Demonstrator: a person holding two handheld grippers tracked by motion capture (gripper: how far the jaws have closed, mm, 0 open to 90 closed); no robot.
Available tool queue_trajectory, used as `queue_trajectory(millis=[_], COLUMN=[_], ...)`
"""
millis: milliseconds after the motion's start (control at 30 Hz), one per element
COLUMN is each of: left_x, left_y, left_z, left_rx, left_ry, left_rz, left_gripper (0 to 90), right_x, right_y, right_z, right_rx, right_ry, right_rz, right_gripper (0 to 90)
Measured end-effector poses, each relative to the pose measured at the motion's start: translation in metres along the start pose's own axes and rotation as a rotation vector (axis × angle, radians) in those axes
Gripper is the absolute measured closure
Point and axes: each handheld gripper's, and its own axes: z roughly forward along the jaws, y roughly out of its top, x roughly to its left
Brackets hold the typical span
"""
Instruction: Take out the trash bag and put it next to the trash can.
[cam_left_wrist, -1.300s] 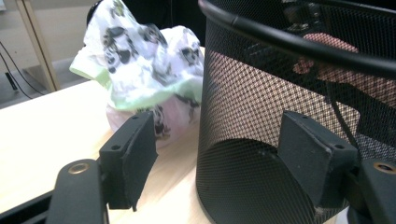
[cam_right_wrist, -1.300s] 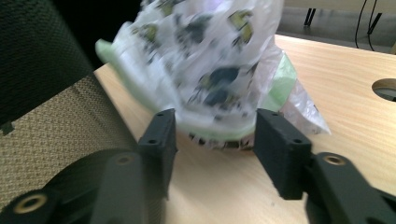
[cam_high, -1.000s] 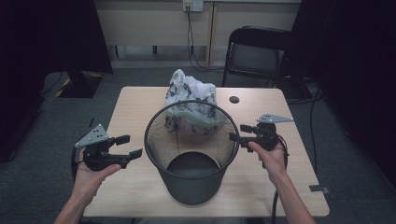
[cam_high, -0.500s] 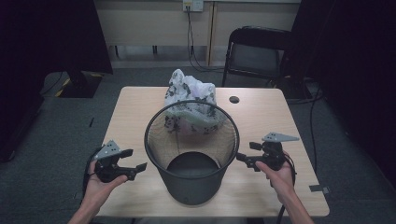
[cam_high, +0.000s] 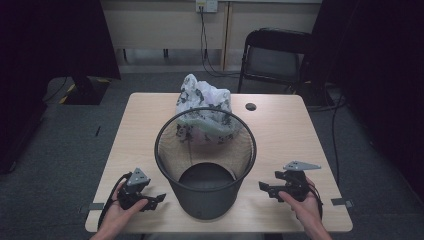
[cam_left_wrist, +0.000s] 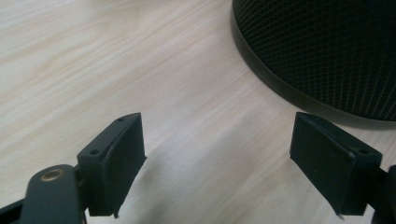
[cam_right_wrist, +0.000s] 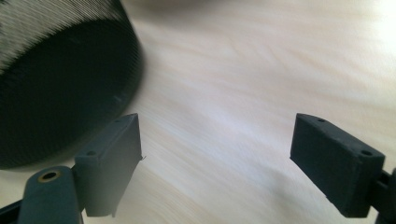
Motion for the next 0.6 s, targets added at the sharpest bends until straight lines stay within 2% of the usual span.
queue_trajectory(millis=[100, 167, 267, 333, 400, 500, 567, 600], left_x=[-0.004, -0.005, -0.005, -0.006, -0.008, -0.007, -0.008, -0.008], left_y=[-0.002, -0.002, -0.003, -0.002, -0.003, -0.003, -0.003, -0.003], left_z=[0.007, 0.01, 0.014, 0.016, 0.018, 0.02, 0.022, 0.023], left_rx=[0.028, 0.047, 0.038, 0.043, 0.038, 0.026, 0.022, 0.017], left_ry=[0.006, -0.011, 0.013, 0.027, 0.042, 0.047, 0.049, 0.053], left_rz=[-0.004, -0.011, 0.013, 0.038, 0.045, 0.044, 0.034, 0.042], left_gripper=[17.3, 17.4, 17.0, 16.2, 14.4, 11.0, 8.3, 6.3], right_x=[0.001, 0.001, -0.001, 0.0, 0.003, 0.006, 0.006, 0.006], right_y=[-0.006, -0.007, -0.01, -0.012, -0.014, -0.017, -0.019, -0.02], right_z=[0.007, 0.01, 0.012, 0.016, 0.021, 0.026, 0.029, 0.03], right_rx=[0.045, 0.068, 0.086, 0.114, 0.149, 0.13, 0.11, 0.093], right_ry=[-0.059, -0.102, -0.131, -0.147, -0.193, -0.248, -0.257, -0.266], right_rz=[0.003, -0.003, 0.027, 0.017, -0.007, -0.04, -0.041, -0.032], right_gripper=[16.0, 16.0, 16.6, 16.5, 15.9, 14.7, 11.9, 10.9])
